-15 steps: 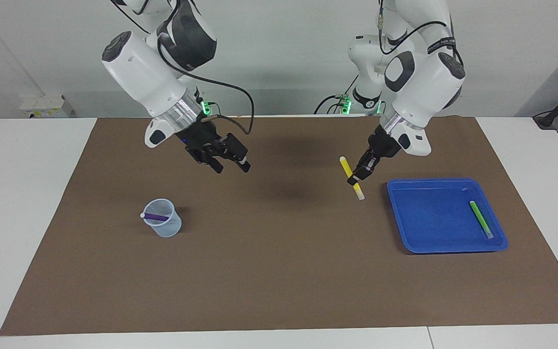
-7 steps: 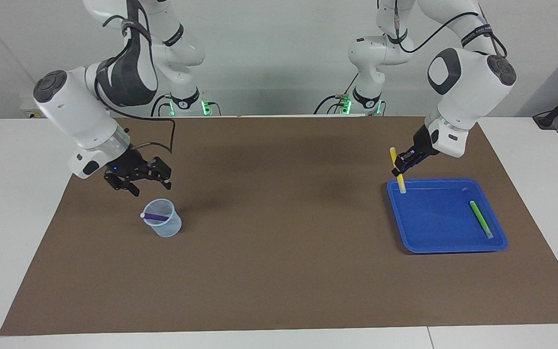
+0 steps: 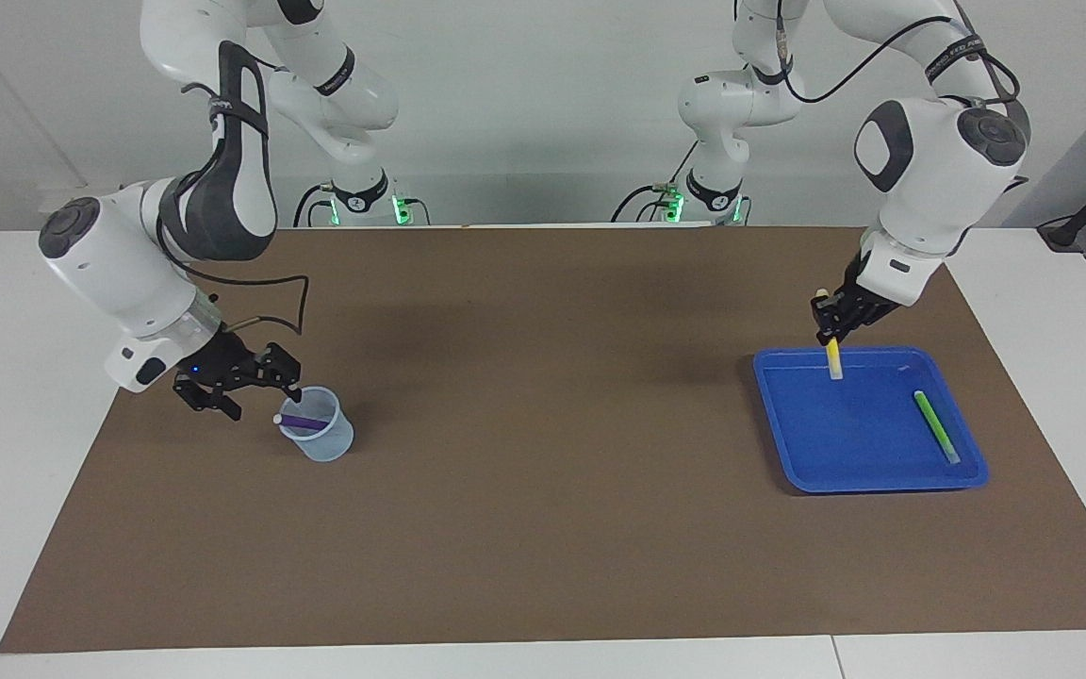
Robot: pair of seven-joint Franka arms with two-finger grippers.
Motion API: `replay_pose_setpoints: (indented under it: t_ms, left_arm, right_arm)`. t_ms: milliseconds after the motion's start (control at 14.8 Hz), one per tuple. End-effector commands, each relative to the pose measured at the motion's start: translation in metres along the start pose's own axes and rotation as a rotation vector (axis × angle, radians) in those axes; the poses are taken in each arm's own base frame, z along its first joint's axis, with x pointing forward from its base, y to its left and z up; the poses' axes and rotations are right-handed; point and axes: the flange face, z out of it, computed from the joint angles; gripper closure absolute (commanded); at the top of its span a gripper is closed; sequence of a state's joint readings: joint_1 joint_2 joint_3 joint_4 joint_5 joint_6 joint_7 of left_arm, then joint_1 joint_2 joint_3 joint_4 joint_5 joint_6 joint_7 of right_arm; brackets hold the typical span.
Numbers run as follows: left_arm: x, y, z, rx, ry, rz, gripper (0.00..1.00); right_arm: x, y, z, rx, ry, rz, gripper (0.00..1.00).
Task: Right arm passes pens to left for tray arrangement
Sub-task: 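Carry the yellow pen to the tray while the right gripper withdraws, then lower the yellow pen into the blue tray and open the left gripper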
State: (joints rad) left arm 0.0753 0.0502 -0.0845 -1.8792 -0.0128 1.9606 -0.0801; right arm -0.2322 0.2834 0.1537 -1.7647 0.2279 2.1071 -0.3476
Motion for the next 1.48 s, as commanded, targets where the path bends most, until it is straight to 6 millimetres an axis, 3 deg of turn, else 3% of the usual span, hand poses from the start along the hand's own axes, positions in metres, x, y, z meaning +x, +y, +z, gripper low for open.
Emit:
replay_pose_setpoints:
  t_ms: [0,135,337,539,809,1011,1213,1415]
  left_arm:
    - [0.011,-0.041,0.021,0.041,0.040,0.072,1.00]
    - [0.020,-0.052,0.039,0.039,0.055,0.095,1.00]
    - [0.029,-0.052,0.057,0.036,0.087,0.111,1.00]
    - [0.042,-0.072,0.091,0.032,0.116,0.090,1.00]
    - [0.048,-0.103,0.119,0.037,0.124,0.133,1.00]
    - [0.042,-0.103,0.142,0.033,0.103,0.143,1.00]
    - [0.028,-0.109,0.169,0.035,0.126,0.148,1.00]
    - [0.024,-0.111,0.176,0.036,0.127,0.148,1.00]
  right_arm:
    - [0.003,0.006,0.011,-0.023,0.014,-0.033,0.02]
    - [0.007,0.008,0.025,-0.027,0.025,-0.034,0.07]
    - [0.008,-0.001,0.032,-0.021,0.014,-0.040,0.19]
    - [0.001,0.007,0.029,-0.005,-0.034,-0.025,0.27]
    - [-0.009,0.020,0.021,0.013,-0.087,-0.007,0.41]
    - [-0.009,0.020,0.017,-0.002,-0.090,-0.016,0.48]
    - [-0.005,0.017,0.016,-0.009,-0.073,-0.024,0.49]
    - [0.002,0.011,0.013,-0.026,-0.056,-0.028,0.49]
